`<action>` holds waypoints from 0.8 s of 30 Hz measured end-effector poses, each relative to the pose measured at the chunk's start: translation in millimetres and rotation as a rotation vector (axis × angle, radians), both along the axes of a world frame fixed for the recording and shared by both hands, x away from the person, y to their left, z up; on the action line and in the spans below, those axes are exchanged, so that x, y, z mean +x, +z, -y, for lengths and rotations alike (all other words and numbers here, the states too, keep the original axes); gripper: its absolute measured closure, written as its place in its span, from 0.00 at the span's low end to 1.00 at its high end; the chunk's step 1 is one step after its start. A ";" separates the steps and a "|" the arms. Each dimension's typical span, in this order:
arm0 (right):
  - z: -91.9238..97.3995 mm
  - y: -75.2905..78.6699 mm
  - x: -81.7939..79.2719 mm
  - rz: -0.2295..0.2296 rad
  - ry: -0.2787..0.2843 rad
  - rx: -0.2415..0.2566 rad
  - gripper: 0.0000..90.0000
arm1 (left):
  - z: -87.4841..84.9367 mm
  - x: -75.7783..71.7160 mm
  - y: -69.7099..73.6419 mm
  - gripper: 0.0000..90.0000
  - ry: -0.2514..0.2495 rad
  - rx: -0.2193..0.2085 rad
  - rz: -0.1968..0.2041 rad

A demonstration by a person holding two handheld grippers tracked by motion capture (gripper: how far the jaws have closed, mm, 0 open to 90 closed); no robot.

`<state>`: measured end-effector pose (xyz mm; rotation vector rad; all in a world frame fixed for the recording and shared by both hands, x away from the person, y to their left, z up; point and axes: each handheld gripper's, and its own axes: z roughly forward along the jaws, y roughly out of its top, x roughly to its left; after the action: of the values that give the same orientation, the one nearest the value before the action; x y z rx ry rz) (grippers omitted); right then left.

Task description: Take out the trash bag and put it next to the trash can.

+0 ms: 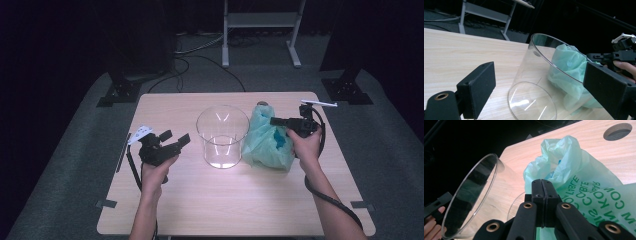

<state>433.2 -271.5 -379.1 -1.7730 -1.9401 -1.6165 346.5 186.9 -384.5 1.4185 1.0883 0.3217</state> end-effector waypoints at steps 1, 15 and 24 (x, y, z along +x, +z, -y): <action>0.0 0.3 -0.4 0.001 0.001 -0.002 0.97 | 0.2 0.0 0.0 0.11 0.000 -0.002 -0.001; 5.7 23.3 -10.5 0.074 -0.012 -0.076 0.72 | 2.7 0.9 -1.1 0.11 -0.006 0.003 -0.006; 16.9 38.0 -19.4 0.132 -0.029 -0.069 0.57 | 3.3 0.3 -0.6 0.11 -0.007 0.001 -0.002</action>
<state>413.8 -288.4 -341.2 -1.7685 -2.0588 -1.7382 346.8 183.6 -385.2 1.4238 1.0852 0.3162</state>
